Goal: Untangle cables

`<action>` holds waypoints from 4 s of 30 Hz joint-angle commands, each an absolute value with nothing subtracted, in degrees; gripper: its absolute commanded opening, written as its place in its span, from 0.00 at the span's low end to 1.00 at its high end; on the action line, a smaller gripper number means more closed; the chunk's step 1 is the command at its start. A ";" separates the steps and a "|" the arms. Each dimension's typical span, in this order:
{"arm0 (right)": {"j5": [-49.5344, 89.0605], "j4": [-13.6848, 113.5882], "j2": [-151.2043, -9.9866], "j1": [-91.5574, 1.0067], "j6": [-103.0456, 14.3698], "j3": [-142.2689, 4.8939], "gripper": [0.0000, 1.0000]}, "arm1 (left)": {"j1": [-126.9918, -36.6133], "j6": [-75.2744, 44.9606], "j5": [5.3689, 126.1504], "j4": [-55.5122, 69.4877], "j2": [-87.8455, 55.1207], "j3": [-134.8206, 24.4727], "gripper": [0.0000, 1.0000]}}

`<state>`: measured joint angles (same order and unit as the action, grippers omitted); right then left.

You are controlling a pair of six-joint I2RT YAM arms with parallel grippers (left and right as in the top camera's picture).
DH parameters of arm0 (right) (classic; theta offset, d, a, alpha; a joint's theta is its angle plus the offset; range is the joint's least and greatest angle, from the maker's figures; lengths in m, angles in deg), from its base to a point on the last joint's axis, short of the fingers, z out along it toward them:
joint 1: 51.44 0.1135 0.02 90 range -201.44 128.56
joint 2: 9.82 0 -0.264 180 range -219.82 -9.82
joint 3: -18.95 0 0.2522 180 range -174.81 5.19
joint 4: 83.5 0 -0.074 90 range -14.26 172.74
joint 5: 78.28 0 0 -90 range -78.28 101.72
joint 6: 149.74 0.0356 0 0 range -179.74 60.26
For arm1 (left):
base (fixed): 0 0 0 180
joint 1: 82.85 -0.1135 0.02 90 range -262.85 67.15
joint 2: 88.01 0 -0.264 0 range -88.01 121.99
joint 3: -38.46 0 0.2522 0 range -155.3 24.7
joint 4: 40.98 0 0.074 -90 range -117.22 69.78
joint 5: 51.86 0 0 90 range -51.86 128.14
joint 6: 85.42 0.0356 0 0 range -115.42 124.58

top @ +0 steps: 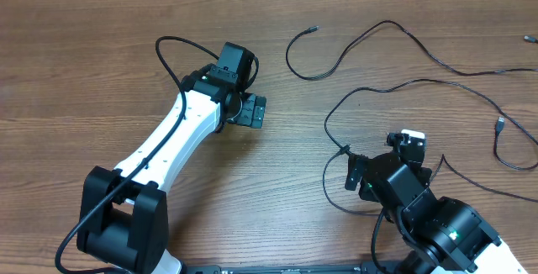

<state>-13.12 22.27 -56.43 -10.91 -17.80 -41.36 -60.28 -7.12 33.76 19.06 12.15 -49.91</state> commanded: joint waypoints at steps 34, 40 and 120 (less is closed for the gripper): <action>-13.51 22.38 -56.17 -11.12 -18.18 -42.80 1.00 | -60.02 2.06 29.48 -41.76 -31.76 -14.78 1.00; -13.51 22.38 -56.17 -11.12 -18.18 -42.80 1.00 | -66.95 2.06 37.04 -45.50 -42.78 -7.50 1.00; -13.51 22.38 -56.17 -11.12 -18.18 -42.80 1.00 | -79.08 7.19 36.25 -22.79 -87.76 24.39 1.00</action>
<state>-13.10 22.16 -56.43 -10.91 -17.83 -41.42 -78.78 6.30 35.99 -22.77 -87.26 24.23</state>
